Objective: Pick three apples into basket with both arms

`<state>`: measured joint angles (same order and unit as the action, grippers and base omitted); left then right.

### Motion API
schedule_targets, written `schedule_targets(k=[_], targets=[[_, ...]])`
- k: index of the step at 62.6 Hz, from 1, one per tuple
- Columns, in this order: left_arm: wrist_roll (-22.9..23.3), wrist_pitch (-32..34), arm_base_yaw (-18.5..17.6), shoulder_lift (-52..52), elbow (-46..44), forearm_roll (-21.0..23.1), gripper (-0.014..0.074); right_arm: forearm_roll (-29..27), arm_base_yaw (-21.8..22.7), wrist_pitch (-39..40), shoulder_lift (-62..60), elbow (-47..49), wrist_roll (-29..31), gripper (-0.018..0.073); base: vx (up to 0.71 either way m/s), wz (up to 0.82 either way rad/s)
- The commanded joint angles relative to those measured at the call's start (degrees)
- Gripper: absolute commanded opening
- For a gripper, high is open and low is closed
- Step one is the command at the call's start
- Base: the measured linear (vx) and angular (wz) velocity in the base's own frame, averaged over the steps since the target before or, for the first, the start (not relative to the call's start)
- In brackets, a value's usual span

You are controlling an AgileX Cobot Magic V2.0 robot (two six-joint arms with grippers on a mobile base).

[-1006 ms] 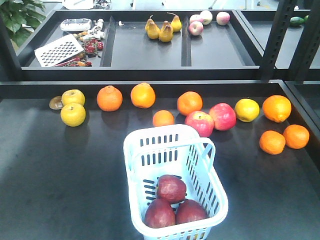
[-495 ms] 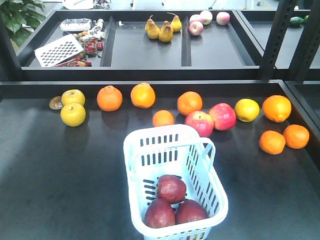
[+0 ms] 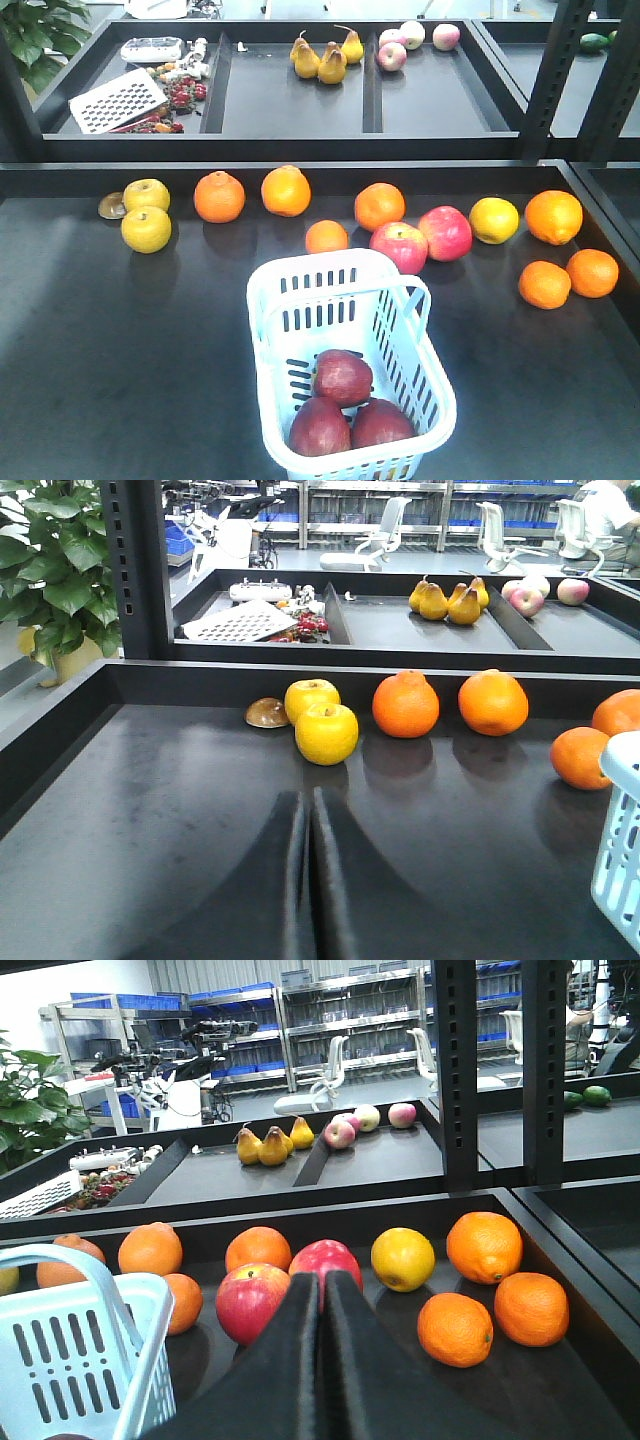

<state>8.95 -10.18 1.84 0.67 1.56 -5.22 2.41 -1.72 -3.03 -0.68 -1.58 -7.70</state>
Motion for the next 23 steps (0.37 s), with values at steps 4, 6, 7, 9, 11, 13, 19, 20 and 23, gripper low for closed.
schedule_targets(k=[4,6,7,9,11,13,19,20,23], targets=[[0.5,4.0,0.1,0.9,0.2,-0.1,-0.0007,0.6,0.4,4.4,-0.8,-0.8,0.3,-0.0004,0.00,0.00],[0.5,4.0,0.1,0.9,0.2,-0.1,-0.0007,0.6,0.4,4.4,-0.8,-0.8,0.3,-0.0004,0.00,0.00],[0.5,4.0,0.1,0.9,0.2,-0.1,-0.0007,0.6,0.4,4.4,-0.8,-0.8,0.3,-0.0004,0.00,0.00],[0.5,4.0,0.1,0.9,0.2,-0.1,-0.0007,0.6,0.4,4.4,-0.8,-0.8,0.3,-0.0004,0.00,0.00],[0.5,4.0,0.1,0.9,0.2,-0.1,-0.0007,0.6,0.4,4.4,-0.8,-0.8,0.3,-0.0004,0.00,0.00],[0.5,4.0,0.1,0.9,0.2,-0.1,-0.0007,0.6,0.4,4.4,-0.8,-0.8,0.3,-0.0004,0.00,0.00],[0.5,4.0,0.1,0.9,0.2,-0.1,-0.0007,0.6,0.4,4.4,-0.8,-0.8,0.3,-0.0004,0.00,0.00],[0.5,4.0,0.1,0.9,0.2,-0.1,-0.0007,0.6,0.4,4.4,-0.8,-0.8,0.3,-0.0004,0.00,0.00],[0.5,4.0,0.1,0.9,0.2,-0.1,-0.0007,0.6,0.4,4.4,-0.8,-0.8,0.3,-0.0004,0.00,0.00]])
